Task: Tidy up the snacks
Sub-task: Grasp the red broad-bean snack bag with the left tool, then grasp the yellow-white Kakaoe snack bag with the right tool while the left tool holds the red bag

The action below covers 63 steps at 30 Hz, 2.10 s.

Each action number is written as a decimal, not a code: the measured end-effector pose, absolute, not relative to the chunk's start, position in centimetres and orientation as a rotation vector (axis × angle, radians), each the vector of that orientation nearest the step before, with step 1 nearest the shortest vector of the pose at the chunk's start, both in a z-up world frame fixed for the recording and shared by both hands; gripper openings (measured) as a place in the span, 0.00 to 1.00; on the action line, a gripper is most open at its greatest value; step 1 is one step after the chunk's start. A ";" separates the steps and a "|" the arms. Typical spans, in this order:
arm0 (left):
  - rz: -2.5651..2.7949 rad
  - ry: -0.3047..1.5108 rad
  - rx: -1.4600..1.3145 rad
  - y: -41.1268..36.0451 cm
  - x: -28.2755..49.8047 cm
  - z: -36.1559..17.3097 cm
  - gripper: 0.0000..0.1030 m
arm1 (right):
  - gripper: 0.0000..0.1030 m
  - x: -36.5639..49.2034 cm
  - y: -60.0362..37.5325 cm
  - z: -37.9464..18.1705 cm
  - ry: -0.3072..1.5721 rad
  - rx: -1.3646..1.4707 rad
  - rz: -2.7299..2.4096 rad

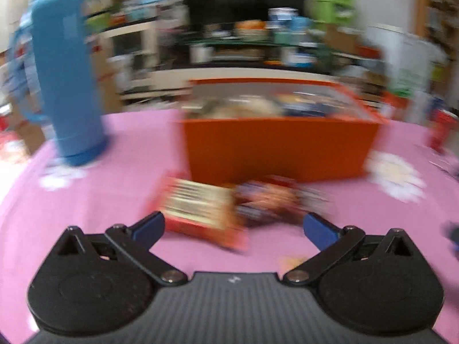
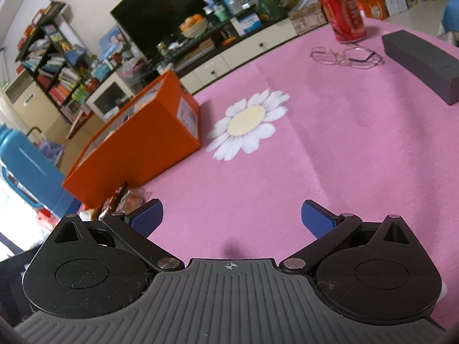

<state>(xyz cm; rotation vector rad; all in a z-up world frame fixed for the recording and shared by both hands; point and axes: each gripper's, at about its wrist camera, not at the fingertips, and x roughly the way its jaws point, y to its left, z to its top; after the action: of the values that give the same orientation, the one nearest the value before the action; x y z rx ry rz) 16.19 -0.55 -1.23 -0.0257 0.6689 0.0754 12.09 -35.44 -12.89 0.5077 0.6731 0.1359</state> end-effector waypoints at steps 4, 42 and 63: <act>0.161 0.701 -0.121 3.7 20.2 -1.3 0.99 | 0.91 12.4 -34.5 -13.1 0.700 0.464 0.143; 0.099 0.794 0.032 2.8 19.7 -6.4 0.97 | 0.91 12.5 -30.3 -13.1 0.701 0.230 0.213; 0.025 0.746 -0.061 4.6 10.0 -5.1 0.80 | 0.91 12.4 -27.7 -13.6 0.714 0.079 0.229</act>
<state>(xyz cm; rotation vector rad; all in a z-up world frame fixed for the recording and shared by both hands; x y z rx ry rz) 9.97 4.56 -5.05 -0.0605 0.7460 0.0251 12.37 -27.69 -13.64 0.0795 0.7139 0.2291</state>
